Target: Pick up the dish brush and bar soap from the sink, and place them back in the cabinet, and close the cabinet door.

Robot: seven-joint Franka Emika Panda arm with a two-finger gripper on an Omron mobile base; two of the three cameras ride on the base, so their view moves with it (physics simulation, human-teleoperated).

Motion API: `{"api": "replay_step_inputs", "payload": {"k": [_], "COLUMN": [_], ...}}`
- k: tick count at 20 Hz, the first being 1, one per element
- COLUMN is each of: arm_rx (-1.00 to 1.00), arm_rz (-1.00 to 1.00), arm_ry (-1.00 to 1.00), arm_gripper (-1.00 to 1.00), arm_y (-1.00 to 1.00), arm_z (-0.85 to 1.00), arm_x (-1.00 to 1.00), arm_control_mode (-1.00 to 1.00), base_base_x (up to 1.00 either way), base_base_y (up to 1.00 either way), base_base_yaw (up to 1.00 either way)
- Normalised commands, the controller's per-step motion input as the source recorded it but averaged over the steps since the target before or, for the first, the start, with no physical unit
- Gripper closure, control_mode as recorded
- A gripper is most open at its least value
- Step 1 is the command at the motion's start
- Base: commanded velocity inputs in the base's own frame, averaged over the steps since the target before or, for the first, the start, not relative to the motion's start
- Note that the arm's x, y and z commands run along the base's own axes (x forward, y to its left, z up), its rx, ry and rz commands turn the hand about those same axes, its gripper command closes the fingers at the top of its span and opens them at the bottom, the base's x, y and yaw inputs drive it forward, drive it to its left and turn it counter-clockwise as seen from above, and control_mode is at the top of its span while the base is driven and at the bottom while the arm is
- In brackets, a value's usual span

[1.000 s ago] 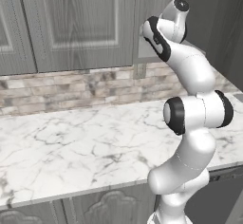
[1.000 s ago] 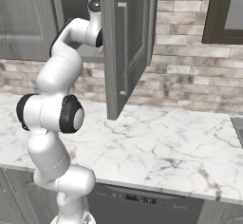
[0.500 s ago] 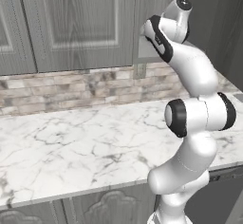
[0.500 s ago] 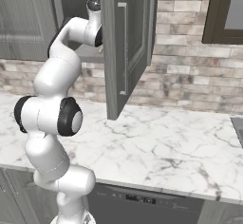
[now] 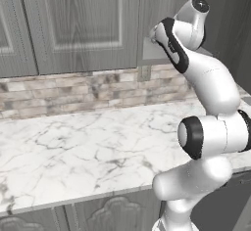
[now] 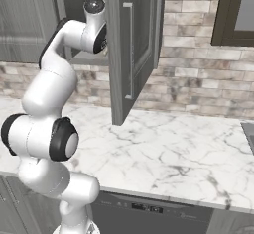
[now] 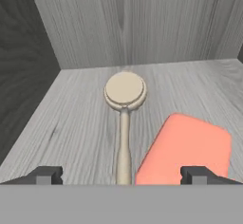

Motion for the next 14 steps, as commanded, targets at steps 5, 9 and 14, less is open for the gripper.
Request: {"api": "replay_step_inputs", "payload": {"k": [5,9,14], "arm_rx": [0.0,0.0,0.0], "arm_rz": [0.0,0.0,0.0], "arm_ry": [0.0,0.0,0.0], "arm_gripper": [-1.0,-1.0,-1.0], "arm_y": [0.0,0.0,0.0], "arm_z": [0.01,0.05,0.0], "arm_x": [-0.78,-0.72,-0.7], "arm_control_mode": [-1.0,-1.0,-1.0], "base_base_x": [0.0,0.0,0.0], "base_base_y": [0.0,0.0,0.0], "base_base_yaw": [0.0,0.0,0.0]}}
